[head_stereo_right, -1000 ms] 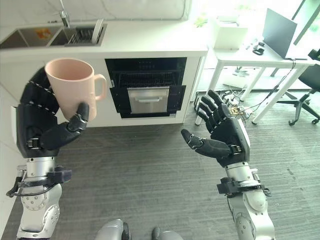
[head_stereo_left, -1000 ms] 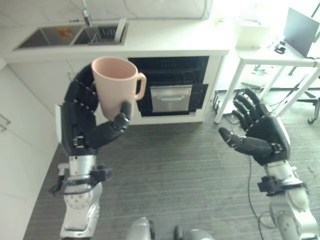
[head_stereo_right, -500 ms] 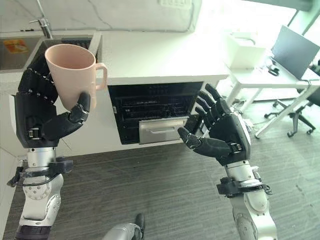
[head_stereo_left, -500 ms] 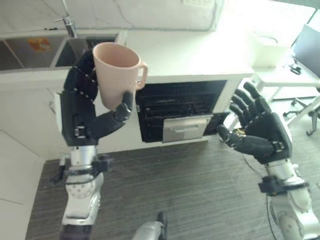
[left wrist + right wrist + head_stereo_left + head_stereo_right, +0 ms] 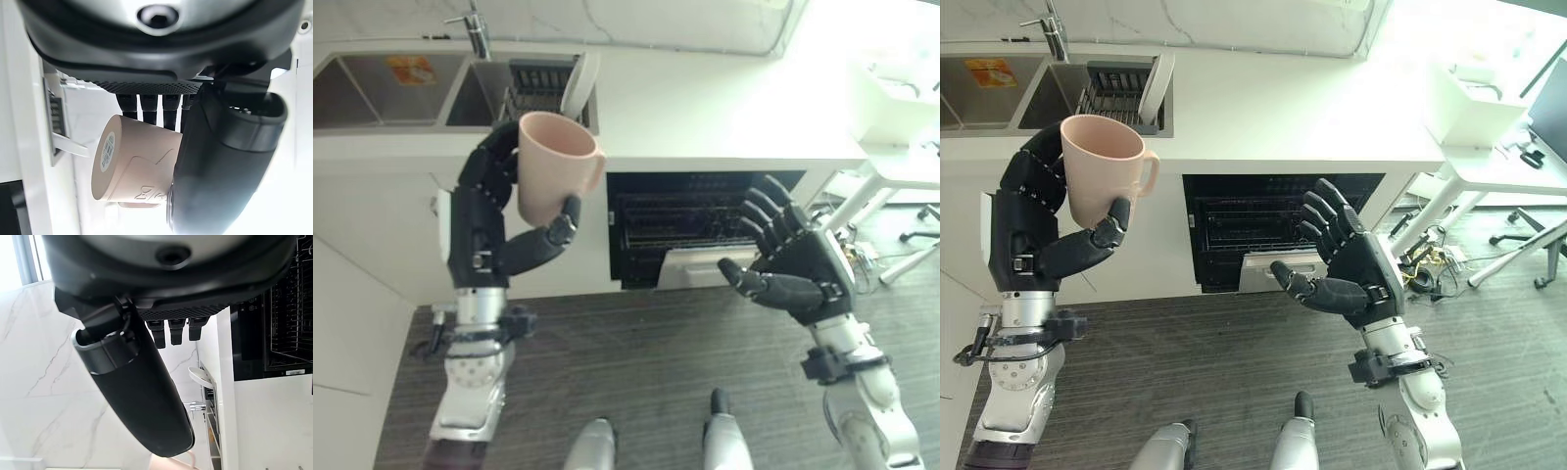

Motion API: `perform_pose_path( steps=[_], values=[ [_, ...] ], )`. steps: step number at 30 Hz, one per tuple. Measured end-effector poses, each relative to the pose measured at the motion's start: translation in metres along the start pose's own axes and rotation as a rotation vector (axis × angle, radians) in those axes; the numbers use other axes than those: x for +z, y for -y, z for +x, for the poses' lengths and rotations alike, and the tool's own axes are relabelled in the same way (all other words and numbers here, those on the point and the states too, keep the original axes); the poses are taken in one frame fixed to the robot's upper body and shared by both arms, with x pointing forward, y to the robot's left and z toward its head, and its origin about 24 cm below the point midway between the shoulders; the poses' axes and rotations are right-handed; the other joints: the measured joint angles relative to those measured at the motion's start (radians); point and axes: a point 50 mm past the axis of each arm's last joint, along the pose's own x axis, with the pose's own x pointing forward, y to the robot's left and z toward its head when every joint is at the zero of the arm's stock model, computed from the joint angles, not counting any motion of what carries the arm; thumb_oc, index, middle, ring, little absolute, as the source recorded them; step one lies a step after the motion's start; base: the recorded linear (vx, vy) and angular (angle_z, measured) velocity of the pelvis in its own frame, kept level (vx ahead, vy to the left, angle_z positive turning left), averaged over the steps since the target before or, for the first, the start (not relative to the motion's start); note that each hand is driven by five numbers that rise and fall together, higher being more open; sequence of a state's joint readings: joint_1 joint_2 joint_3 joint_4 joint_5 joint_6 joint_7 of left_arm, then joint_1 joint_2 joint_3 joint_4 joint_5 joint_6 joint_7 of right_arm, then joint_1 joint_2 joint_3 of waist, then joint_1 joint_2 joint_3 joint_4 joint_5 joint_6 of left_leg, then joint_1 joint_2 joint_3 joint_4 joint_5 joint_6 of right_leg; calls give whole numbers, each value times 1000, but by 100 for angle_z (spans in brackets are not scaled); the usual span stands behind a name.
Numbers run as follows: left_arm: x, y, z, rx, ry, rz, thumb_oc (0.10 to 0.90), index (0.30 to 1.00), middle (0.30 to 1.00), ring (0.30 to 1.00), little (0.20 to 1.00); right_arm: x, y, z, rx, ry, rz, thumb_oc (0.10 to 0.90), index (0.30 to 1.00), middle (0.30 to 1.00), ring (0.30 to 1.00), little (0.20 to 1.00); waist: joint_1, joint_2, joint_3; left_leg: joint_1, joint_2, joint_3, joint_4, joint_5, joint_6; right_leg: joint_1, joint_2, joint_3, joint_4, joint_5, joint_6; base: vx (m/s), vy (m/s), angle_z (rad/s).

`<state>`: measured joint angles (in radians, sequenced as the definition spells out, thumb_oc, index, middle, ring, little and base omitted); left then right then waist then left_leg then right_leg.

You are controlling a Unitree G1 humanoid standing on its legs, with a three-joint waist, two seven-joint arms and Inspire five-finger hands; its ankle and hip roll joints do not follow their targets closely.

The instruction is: Place the dishes in the dishwasher.

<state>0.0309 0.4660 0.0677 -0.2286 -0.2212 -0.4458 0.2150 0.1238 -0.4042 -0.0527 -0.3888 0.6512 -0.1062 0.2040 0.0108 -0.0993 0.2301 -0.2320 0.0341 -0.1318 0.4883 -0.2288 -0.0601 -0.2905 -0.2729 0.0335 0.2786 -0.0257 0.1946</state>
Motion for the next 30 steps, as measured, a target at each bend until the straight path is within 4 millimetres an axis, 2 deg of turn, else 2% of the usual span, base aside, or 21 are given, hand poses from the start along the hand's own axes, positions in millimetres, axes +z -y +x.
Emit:
perform_pose_path(
  steps=[1,2,3,4,5,6,7,8,10,11,12,13,15,16,18,20,23,26,27,28,30],
  values=[
    [1,-1,0,11,5,-2,400,300,300,300,300,2,0,3,12,8,-8,800,900,900,900,900,7,-8,-2,17,21,-14,-16,-8,-32,14,16,-19,8,64,6,287,-388,26],
    [0,-1,-3,31,-4,-9,400,300,300,300,300,1,-1,6,15,4,-6,800,900,900,900,900,19,11,-3,49,82,-2,-64,-6,-45,2,40,-78,60,35,-22,300,-356,22],
    [1,-1,-4,36,-6,-7,400,300,300,300,300,2,0,7,19,-3,-17,800,900,900,900,900,12,19,-6,97,146,18,-145,26,-46,0,76,-115,111,-5,-71,288,-345,14],
    [2,-1,-4,35,-3,-9,400,300,300,300,300,6,2,10,27,-6,-45,800,900,900,900,900,7,25,-7,130,169,16,-191,46,-38,-10,97,-135,162,-50,-98,279,-347,27],
    [4,-1,-5,30,-2,-11,400,300,300,300,300,10,5,11,26,-4,-68,800,900,900,900,900,-8,30,-9,158,205,28,-234,93,-76,-16,126,-150,216,-100,-123,328,-471,10],
    [5,1,-6,21,2,-14,400,300,300,300,300,11,9,9,4,-3,-73,800,900,900,900,900,-8,27,-12,171,232,42,-247,175,-75,-10,161,-169,230,-140,-150,292,-445,5],
    [4,1,-5,22,-3,-15,400,300,300,300,300,10,10,9,-1,-10,-74,800,900,900,900,900,-8,23,-15,165,238,43,-235,224,-70,-2,172,-163,222,-147,-161,284,-437,-15],
    [4,2,-6,25,-8,-17,400,300,300,300,300,9,10,8,-3,-16,-72,800,900,900,900,900,-6,23,-15,168,244,46,-228,286,-47,19,180,-163,202,-139,-188,155,-244,-11],
    [4,5,-6,16,-5,-26,400,300,300,300,300,9,11,7,-5,-20,-76,800,900,900,900,900,-9,24,-17,170,242,73,-229,385,-37,54,182,-179,190,-154,-226,124,-176,5],
    [4,12,-5,-6,-3,-47,400,300,300,300,300,9,13,6,-17,-25,-80,800,900,900,900,900,-8,23,-16,162,221,95,-197,354,-66,77,173,-186,178,-159,-233,86,-61,21],
    [3,18,-7,-35,-6,-57,400,300,300,300,300,8,13,6,-24,-26,-80,800,900,900,900,900,-7,25,-18,147,158,125,-164,278,-73,103,167,-191,151,-150,-237,141,20,23],
    [3,22,-8,-56,-4,-42,400,300,300,300,300,9,14,7,-24,-23,-84,800,900,900,900,900,-9,41,-25,118,72,169,-147,183,-48,124,176,-209,126,-145,-240,152,65,22],
    [2,24,-9,-44,-7,-69,400,300,300,300,300,5,13,6,-50,-33,-67,800,900,900,900,900,-14,66,-30,28,11,264,-128,107,-18,145,209,-248,93,-143,-244,193,215,39],
    [-1,27,-11,-55,-23,-91,400,300,300,300,300,-4,12,5,-53,-72,-67,800,900,900,900,900,-6,68,-30,-13,39,281,-139,116,-13,163,225,-266,82,-142,-247,169,295,28],
    [-4,30,-13,-59,-45,-117,400,300,300,300,300,-9,9,4,-42,-91,-63,800,900,900,900,900,-6,75,-31,-7,69,277,-152,126,1,173,219,-263,84,-151,-240,98,226,2],
    [-3,35,-9,-75,-30,-126,400,300,300,300,300,-7,11,3,-45,-91,-74,800,900,900,900,900,-15,85,-38,36,62,236,-155,125,2,156,190,-244,97,-155,-202,112,163,-5],
    [-3,37,-2,-78,-19,-128,400,300,300,300,300,-8,12,-1,-62,-97,-67,800,900,900,900,900,-29,63,-40,68,-1,251,-199,136,65,147,123,-226,115,-136,-139,131,132,12],
    [-3,37,2,-80,-6,-128,400,300,300,300,300,-10,10,-1,-62,-91,-45,800,900,900,900,900,-21,55,-40,59,-35,247,-169,116,109,184,101,-242,57,-98,-92,136,112,16],
    [-5,33,1,-82,-16,-112,400,300,300,300,300,-14,5,-1,-56,-92,-22,800,900,900,900,900,-3,57,-39,61,-21,244,-157,102,128,210,118,-243,11,-24,-72,126,9,5],
    [-7,30,1,-78,-26,-98,400,300,300,300,300,-16,3,-1,-48,-92,-10,800,900,900,900,900,-3,56,-39,62,-15,234,-154,101,135,208,122,-233,17,7,-61,116,-87,6],
    [-12,26,0,-64,-45,-81,400,300,300,300,300,-18,-1,0,-34,-92,2,800,900,900,900,900,-3,49,-36,67,-16,230,-149,95,132,176,103,-222,71,3,-57,56,-233,10]
  ],
)
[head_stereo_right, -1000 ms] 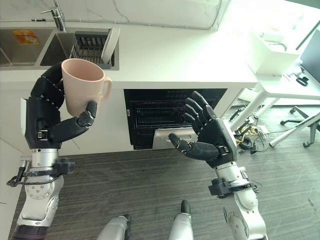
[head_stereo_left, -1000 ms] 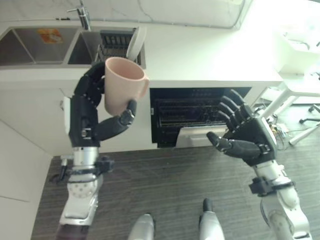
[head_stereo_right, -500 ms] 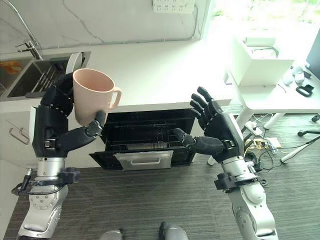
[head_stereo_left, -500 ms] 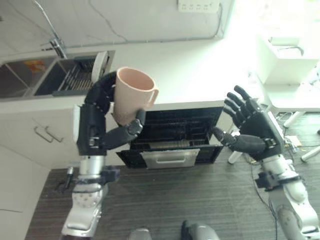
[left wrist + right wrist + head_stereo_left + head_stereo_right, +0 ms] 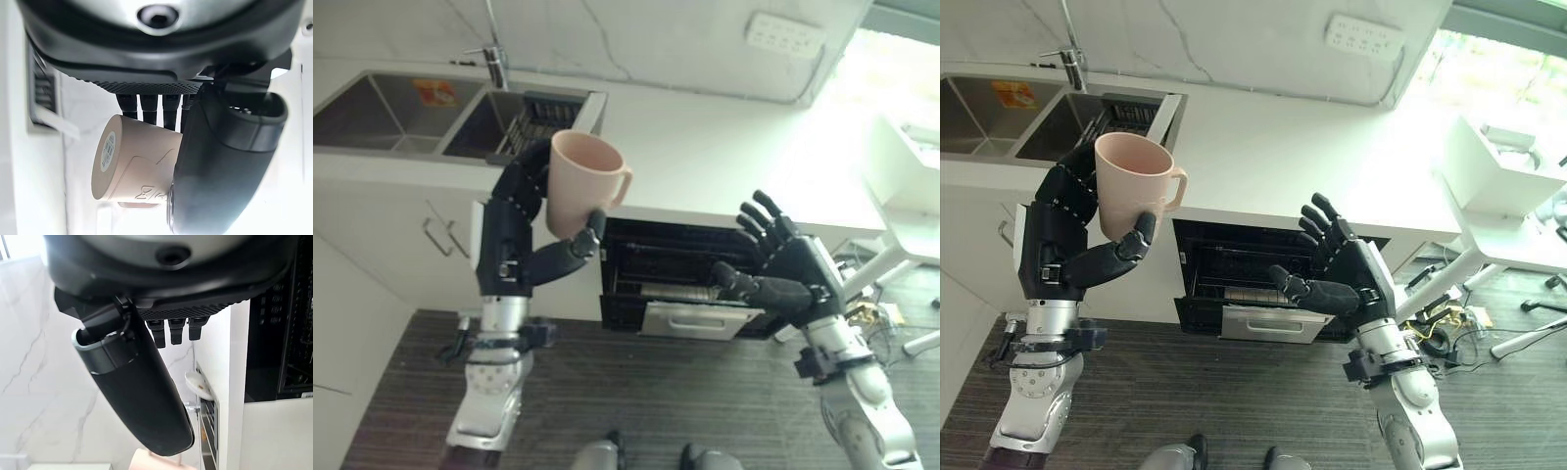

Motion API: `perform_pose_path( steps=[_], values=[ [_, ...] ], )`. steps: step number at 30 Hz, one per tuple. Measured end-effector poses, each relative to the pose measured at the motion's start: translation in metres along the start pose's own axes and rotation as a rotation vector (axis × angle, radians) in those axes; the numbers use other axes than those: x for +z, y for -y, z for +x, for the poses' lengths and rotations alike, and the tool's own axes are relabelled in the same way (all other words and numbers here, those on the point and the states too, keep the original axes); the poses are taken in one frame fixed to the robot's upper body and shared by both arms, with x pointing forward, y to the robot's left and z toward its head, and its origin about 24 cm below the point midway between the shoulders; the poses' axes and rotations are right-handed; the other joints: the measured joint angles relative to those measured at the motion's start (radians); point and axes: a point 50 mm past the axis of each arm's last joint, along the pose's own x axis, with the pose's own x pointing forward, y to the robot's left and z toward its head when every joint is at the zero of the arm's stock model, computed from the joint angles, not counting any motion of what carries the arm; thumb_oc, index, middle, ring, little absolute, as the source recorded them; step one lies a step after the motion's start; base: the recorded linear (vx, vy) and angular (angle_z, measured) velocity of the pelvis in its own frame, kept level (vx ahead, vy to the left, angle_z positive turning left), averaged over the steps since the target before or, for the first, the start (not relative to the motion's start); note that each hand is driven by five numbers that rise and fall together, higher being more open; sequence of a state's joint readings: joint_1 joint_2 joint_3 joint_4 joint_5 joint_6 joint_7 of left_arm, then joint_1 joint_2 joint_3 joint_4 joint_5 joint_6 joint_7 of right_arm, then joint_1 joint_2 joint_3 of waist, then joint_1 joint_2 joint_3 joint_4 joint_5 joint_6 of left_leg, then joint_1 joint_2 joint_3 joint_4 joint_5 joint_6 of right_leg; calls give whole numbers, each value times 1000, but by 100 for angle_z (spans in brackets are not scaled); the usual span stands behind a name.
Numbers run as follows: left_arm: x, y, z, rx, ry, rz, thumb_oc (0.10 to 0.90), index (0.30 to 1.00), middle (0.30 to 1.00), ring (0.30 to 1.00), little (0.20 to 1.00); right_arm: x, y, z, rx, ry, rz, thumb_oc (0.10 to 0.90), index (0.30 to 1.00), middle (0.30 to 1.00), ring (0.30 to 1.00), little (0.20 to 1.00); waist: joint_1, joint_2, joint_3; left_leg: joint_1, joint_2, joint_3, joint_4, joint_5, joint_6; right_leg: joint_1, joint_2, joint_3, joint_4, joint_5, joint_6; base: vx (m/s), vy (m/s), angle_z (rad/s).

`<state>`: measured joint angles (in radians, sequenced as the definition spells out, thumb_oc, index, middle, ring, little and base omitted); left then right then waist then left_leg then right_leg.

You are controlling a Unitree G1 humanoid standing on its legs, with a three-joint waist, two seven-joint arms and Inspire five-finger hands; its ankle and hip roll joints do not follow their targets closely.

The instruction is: Place the dishes in the dishwasher.

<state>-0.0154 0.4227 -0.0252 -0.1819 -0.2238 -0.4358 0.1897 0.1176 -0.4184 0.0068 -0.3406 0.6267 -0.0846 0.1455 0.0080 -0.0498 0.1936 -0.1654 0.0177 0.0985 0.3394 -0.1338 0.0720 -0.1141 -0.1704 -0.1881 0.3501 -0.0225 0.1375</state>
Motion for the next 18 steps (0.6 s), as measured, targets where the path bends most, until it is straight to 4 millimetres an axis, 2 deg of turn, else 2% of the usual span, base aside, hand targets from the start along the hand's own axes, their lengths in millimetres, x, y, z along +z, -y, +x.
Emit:
perform_pose_path(
  steps=[3,5,7,8,9,11,12,13,14,15,16,17,18],
  values=[
    [2,-5,5,9,17,19,400,300,300,300,300,1,-4,2,26,13,-3,800,900,900,900,900,15,-28,9,-28,-23,7,24,-8,-10,-27,-97,14,-36,-8,0,53,-322,0],
    [4,-5,11,5,36,27,400,300,300,300,300,1,-6,4,32,23,4,800,900,900,900,900,24,-42,25,-53,-42,1,27,-2,-5,-56,-160,107,-68,10,40,140,-417,5],
    [4,-5,11,0,34,31,400,300,300,300,300,0,-8,4,30,26,20,800,900,900,900,900,22,-42,25,-73,-46,-9,32,3,-13,-86,-169,182,-65,20,65,163,-412,24],
    [4,-3,11,-10,34,25,400,300,300,300,300,0,-8,3,27,23,23,800,900,900,900,900,4,-35,29,-89,-52,-46,37,11,-14,-76,-143,218,-76,9,76,91,-285,63],
    [5,-2,10,-16,36,25,400,300,300,300,300,-1,-8,1,25,14,25,800,900,900,900,900,-8,-33,31,-98,-52,-68,37,12,-10,-60,-131,223,-96,8,74,105,-387,70],
    [3,-5,6,-3,18,32,400,300,300,300,300,-2,-9,1,34,0,30,800,900,900,900,900,8,-44,29,-95,-51,-76,35,25,-32,-51,-110,180,-104,6,69,131,-492,30],
    [4,-7,1,19,1,37,400,300,300,300,300,-2,-9,2,38,-3,36,800,900,900,900,900,21,-43,30,-97,-34,-76,37,22,-36,-49,-90,137,-102,-9,40,104,-456,1],
    [5,-8,-1,35,-4,38,400,300,300,300,300,-2,-10,4,47,-15,32,800,900,900,900,900,23,-45,29,-97,-17,-79,37,24,-57,-28,-65,122,-114,-10,19,71,-429,-3],
    [4,-8,-2,44,-13,34,400,300,300,300,300,-1,-9,5,59,-22,22,800,900,900,900,900,21,-35,30,-94,6,-90,33,31,-83,-16,-44,108,-129,0,31,3,-287,-5],
    [4,-7,-5,49,-24,39,400,300,300,300,300,0,-9,6,68,-30,13,800,900,900,900,900,19,-29,28,-78,37,-93,-7,45,-107,-15,-14,94,-133,4,13,2,-321,1],
    [5,-6,-6,42,-21,52,400,300,300,300,300,1,-7,6,79,-38,-4,800,900,900,900,900,13,-29,28,-59,86,-60,-65,68,-122,-14,14,76,-127,-5,-17,8,-301,20],
    [5,-4,-6,31,-17,67,400,300,300,300,300,2,-5,7,92,-47,-23,800,900,900,900,900,-6,-29,28,-24,138,1,-122,96,-114,-16,34,49,-104,-25,-47,12,-290,28],
    [2,4,-8,10,-32,46,400,300,300,300,300,5,-2,11,107,-53,-38,800,900,900,900,900,-6,-29,28,29,179,62,-170,137,-101,-19,54,35,-67,-65,-90,12,-156,22]
  ],
)
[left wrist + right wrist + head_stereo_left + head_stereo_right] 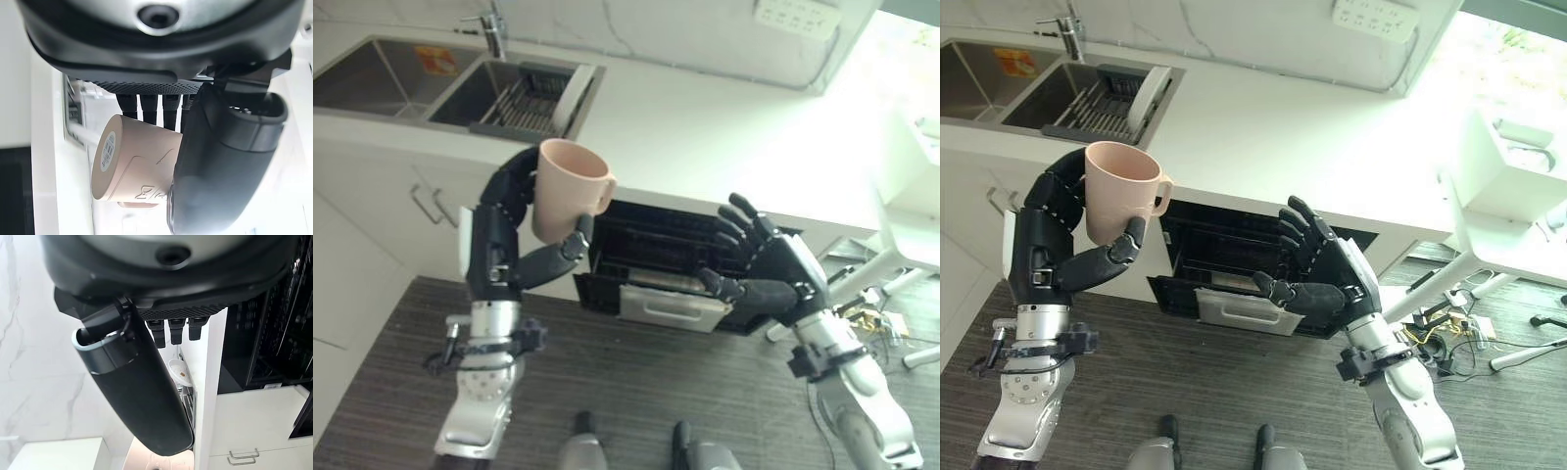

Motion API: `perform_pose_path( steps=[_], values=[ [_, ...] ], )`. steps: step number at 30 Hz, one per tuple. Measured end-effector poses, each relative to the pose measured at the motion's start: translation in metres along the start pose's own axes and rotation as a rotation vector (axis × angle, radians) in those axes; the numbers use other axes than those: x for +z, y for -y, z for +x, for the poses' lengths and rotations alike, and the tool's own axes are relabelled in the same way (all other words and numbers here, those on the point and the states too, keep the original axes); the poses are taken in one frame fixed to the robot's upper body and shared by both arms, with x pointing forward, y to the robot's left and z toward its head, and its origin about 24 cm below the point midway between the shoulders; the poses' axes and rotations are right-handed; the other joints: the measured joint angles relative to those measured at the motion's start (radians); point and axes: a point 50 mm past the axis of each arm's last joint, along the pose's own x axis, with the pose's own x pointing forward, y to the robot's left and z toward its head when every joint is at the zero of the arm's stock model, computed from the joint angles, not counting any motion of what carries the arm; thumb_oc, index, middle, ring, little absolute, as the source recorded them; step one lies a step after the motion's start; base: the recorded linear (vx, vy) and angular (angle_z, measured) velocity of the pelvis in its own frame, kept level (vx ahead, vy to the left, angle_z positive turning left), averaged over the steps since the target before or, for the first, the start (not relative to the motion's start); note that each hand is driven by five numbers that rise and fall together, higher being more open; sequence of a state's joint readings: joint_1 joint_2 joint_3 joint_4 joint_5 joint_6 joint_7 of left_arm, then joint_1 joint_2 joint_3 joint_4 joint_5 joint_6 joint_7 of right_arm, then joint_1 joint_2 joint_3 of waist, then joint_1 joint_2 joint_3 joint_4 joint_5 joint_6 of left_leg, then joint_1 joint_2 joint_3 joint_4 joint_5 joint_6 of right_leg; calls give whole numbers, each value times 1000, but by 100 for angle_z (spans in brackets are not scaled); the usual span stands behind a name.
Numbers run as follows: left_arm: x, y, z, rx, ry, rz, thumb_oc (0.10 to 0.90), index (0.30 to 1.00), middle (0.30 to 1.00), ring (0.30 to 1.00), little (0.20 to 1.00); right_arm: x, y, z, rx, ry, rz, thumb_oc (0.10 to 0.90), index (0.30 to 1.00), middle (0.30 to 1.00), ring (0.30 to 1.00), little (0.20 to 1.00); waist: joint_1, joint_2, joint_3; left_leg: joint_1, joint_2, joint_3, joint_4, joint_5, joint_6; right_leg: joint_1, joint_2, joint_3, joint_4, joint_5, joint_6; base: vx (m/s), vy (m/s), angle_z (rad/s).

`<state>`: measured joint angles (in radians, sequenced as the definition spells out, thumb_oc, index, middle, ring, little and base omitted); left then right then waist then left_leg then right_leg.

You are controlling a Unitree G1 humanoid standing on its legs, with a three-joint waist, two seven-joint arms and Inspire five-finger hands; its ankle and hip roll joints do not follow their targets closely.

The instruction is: Place the dishes in the dishwasher.

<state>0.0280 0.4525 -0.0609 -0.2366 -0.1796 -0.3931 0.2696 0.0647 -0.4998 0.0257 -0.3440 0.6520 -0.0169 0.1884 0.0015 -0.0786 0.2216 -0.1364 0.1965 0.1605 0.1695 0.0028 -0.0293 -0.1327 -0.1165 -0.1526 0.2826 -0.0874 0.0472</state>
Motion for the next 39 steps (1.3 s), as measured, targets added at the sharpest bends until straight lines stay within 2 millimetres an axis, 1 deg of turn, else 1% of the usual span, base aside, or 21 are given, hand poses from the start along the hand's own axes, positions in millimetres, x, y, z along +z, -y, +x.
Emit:
perform_pose_path(
  steps=[1,2,3,4,6,7,9,10,11,13,15,19,25,33,39],
  values=[
    [-2,7,-1,-27,-7,-17,400,300,300,300,300,1,1,3,3,7,14,800,900,900,900,900,-1,10,0,8,9,3,17,25,-1,-2,17,-1,31,-26,-5,28,-61,12],
    [-5,17,1,-58,-12,-36,400,300,300,300,300,0,3,7,1,10,35,800,900,900,900,900,-2,12,0,-4,13,-1,47,34,-15,-6,18,-1,60,-44,-9,30,38,0],
    [-8,26,-1,-98,-23,-42,400,300,300,300,300,-1,2,12,9,5,56,800,900,900,900,900,2,16,-1,5,23,-12,52,30,-23,-10,9,-3,83,-56,-12,38,90,2],
    [-8,33,-2,-138,-19,-33,400,300,300,300,300,-1,0,14,18,11,67,800,900,900,900,900,-4,25,-4,9,28,-19,52,21,-37,-14,9,-4,98,-62,-17,24,97,-5],
    [-10,47,1,-206,3,-2,400,300,300,300,300,-2,-4,17,38,13,110,800,900,900,900,900,-25,52,-6,17,19,-69,50,-11,-85,-17,8,-1,108,-64,-8,38,107,0],
    [-13,51,8,-225,12,29,400,300,300,300,300,-4,-7,18,47,11,138,800,900,900,900,900,-30,52,-7,19,4,-83,51,-24,-109,-26,-4,12,125,-70,7,66,98,-1],
    [-18,52,14,-231,12,71,400,300,300,300,300,-6,-8,18,52,0,194,800,900,900,900,900,-31,50,-9,16,-27,-78,58,-37,-89,-21,-35,18,117,-63,27,89,112,6],
    [-18,50,14,-220,12,74,400,300,300,300,300,-7,-9,18,50,1,214,800,900,900,900,900,-28,49,-9,15,-34,-76,62,-40,-84,-15,-44,19,110,-60,32,65,98,11],
    [-20,50,14,-214,7,79,400,300,300,300,300,-9,-10,19,48,-1,237,800,900,900,900,900,-26,51,-11,16,-41,-77,71,-50,-70,-4,-52,14,100,-56,38,35,72,13],
    [-20,49,13,-203,14,96,400,300,300,300,300,-10,-13,19,52,-4,255,800,900,900,900,900,-21,47,-19,9,-52,-82,88,-60,-62,2,-63,12,96,-55,44,29,65,13],
    [-17,49,13,-227,62,162,400,300,300,300,300,-13,-21,22,75,-2,304,800,900,900,900,900,-23,39,-37,-3,-62,-82,105,-66,-56,3,-72,13,83,-46,56,34,52,2],
    [-15,51,12,-263,90,184,400,300,300,300,300,-18,-26,23,93,-22,320,800,900,900,900,900,-26,29,-56,-4,-65,-77,111,-68,-55,3,-73,21,75,-42,61,19,19,-5],
    [-15,59,8,-330,98,163,400,300,300,300,300,-22,-26,24,85,-36,329,800,900,900,900,900,-27,29,-77,-1,-63,-77,111,-67,-55,4,-70,23,75,-40,61,3,0,-1],
    [-15,64,5,-411,87,154,400,300,300,300,300,-20,-22,24,64,-45,303,800,900,900,900,900,-26,29,-80,2,-59,-65,112,-67,-53,2,-66,37,67,-29,58,32,-3,-5],
    [-16,64,5,-417,86,152,400,300,300,300,300,-20,-22,24,67,-43,306,800,900,900,900,900,-24,28,-80,0,-59,-66,112,-67,-52,2,-65,36,66,-28,59,0,0,0]
  ],
)
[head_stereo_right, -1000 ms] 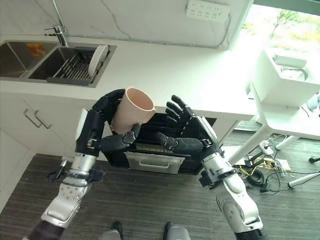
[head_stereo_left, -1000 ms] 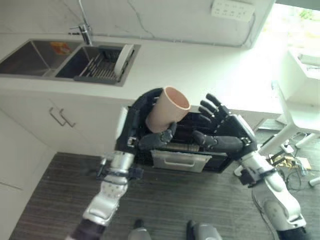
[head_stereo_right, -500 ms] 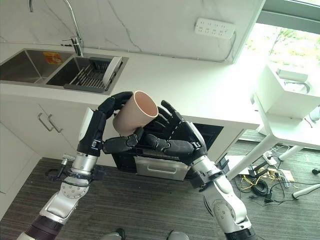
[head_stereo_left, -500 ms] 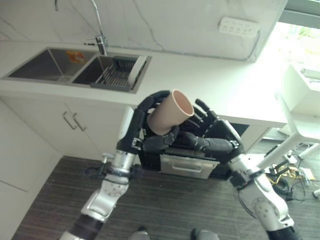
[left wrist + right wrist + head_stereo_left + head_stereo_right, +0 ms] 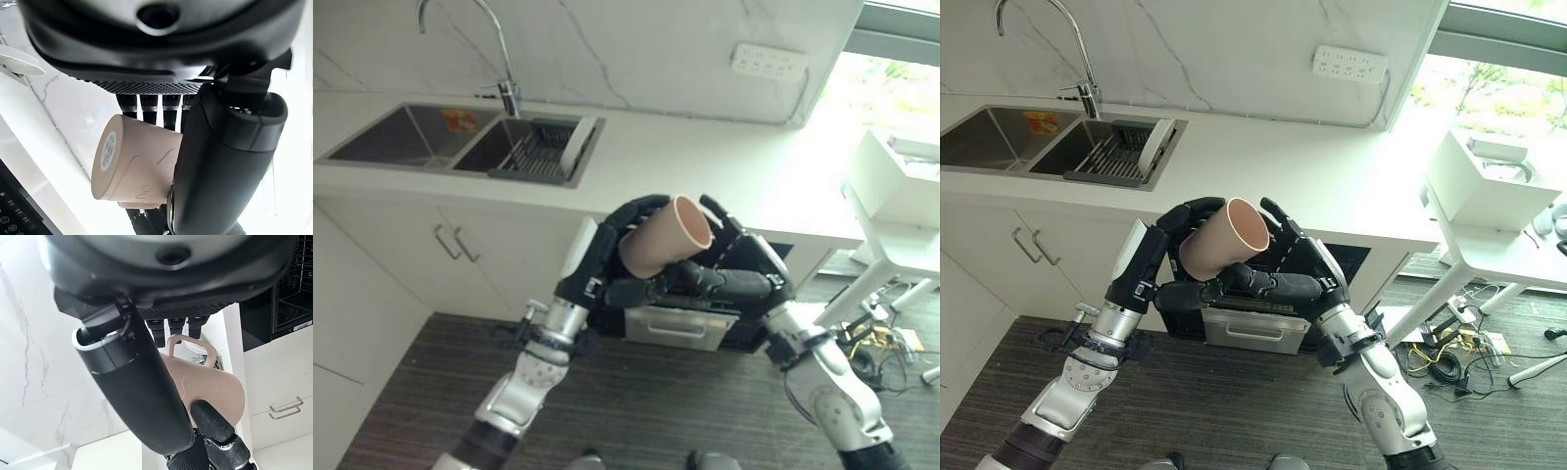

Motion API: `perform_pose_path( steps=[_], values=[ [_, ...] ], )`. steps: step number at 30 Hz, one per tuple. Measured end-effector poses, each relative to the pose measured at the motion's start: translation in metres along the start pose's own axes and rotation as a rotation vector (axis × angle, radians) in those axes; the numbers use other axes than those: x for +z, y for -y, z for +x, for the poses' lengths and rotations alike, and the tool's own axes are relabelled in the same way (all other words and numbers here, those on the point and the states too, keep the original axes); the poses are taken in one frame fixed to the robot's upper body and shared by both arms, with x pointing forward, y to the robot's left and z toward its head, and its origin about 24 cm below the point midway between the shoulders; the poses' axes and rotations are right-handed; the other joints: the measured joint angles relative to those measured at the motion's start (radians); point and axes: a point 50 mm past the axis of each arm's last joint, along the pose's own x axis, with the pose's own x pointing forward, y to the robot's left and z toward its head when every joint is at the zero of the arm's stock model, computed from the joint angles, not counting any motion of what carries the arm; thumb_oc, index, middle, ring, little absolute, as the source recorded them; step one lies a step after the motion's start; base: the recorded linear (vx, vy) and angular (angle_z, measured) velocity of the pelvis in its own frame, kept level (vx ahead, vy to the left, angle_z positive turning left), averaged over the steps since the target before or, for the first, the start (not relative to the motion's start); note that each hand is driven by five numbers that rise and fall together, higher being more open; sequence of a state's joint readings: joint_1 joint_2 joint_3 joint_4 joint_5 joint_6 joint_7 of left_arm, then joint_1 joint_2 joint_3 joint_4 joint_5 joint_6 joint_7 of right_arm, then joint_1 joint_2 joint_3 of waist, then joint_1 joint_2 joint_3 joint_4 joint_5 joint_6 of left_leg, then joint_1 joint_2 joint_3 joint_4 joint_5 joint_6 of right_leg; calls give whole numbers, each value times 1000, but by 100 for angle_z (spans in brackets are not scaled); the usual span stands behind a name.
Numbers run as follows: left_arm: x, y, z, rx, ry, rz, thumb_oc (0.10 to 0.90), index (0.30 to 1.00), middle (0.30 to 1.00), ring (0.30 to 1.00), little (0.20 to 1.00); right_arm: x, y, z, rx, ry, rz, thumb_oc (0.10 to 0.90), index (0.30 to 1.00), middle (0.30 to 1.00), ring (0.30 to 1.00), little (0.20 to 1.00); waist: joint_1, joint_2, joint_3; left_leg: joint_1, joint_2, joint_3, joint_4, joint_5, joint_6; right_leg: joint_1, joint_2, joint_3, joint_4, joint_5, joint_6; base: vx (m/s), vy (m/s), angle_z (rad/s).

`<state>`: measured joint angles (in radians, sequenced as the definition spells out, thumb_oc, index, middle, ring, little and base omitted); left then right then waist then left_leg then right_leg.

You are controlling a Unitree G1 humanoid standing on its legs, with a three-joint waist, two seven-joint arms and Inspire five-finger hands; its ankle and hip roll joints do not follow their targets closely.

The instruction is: Place the dishes in the dishwasher.

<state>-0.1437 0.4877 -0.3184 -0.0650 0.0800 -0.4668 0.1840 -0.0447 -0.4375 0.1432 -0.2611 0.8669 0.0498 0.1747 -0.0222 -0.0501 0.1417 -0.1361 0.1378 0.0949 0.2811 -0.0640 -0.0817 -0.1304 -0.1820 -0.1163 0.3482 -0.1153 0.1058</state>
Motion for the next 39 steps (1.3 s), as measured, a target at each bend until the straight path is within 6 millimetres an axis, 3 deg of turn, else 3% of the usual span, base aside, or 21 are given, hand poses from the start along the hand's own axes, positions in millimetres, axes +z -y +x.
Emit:
perform_pose_path(
  steps=[5,19,32,39],
  values=[
    [-1,-3,0,27,-11,-58,400,300,300,300,300,3,-4,5,37,23,119,800,900,900,900,900,4,0,0,0,0,-1,0,1,-1,1,0,-1,0,1,1,0,0,0],
    [-1,-3,0,8,-14,-62,400,300,300,300,300,2,-5,6,44,12,115,800,900,900,900,900,5,-1,-2,-1,0,-1,0,1,-1,0,0,-2,-1,1,1,0,0,0],
    [-4,-3,-2,-73,-31,36,400,300,300,300,300,-5,-4,7,26,-81,-92,800,900,900,900,900,-1,-9,-23,-3,0,11,-2,1,0,-12,1,12,-3,3,-2,-16,2,-2],
    [-2,-2,4,-126,-12,116,400,300,300,300,300,-6,-1,6,5,-116,-113,800,900,900,900,900,-2,-6,-24,-5,0,22,-2,1,0,-19,1,23,-4,10,5,-21,10,-3]
  ],
)
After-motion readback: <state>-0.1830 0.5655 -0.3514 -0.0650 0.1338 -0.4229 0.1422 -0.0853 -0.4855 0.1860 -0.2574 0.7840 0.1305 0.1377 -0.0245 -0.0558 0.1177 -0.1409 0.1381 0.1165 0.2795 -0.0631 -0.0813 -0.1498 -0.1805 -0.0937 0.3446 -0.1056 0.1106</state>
